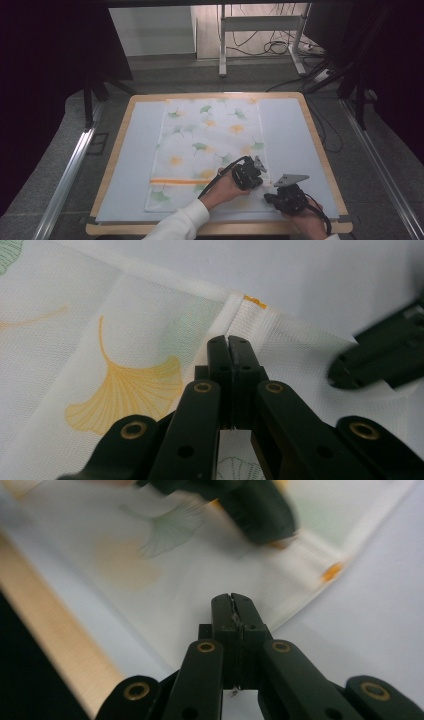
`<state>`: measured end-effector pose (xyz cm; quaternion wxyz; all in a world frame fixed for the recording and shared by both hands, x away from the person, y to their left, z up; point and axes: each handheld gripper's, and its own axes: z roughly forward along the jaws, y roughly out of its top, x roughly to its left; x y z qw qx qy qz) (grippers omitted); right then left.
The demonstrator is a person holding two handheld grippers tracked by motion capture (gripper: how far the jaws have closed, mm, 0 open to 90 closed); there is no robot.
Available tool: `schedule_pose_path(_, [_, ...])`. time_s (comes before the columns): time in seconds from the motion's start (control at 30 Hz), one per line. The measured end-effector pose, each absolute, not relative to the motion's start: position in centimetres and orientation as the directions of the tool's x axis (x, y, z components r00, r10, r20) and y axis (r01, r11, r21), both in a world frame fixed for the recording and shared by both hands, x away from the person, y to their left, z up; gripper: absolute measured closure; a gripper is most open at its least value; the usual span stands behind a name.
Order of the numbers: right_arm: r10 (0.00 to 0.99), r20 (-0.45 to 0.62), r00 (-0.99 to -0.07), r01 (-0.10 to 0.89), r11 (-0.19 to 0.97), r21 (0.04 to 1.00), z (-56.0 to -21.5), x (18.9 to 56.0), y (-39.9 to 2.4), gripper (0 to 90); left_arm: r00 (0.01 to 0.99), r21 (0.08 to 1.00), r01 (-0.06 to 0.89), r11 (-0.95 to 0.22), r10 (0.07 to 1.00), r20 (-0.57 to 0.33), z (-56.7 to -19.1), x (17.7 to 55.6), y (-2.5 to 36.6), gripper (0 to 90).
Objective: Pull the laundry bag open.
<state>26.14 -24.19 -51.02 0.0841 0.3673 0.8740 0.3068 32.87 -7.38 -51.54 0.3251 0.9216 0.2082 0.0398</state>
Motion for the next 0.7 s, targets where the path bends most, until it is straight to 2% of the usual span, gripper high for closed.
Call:
schedule_pose_path(0.27, [0.770, 0.057, -0.635, 0.610, 0.455, 0.649, -50.9, 28.6, -24.6, 88.9, 0.910, 0.616, 0.353, -0.704, 0.411, -0.053, -51.5, 32.7, -7.4, 90.0])
schedule_pose_path(0.7, [0.787, 0.104, -0.608, 0.663, 0.432, 0.611, -51.5, 29.5, -24.7, 89.5, 0.906, 0.609, 0.363, -0.705, 0.419, -0.055, -51.5, 32.8, -7.5, 90.0])
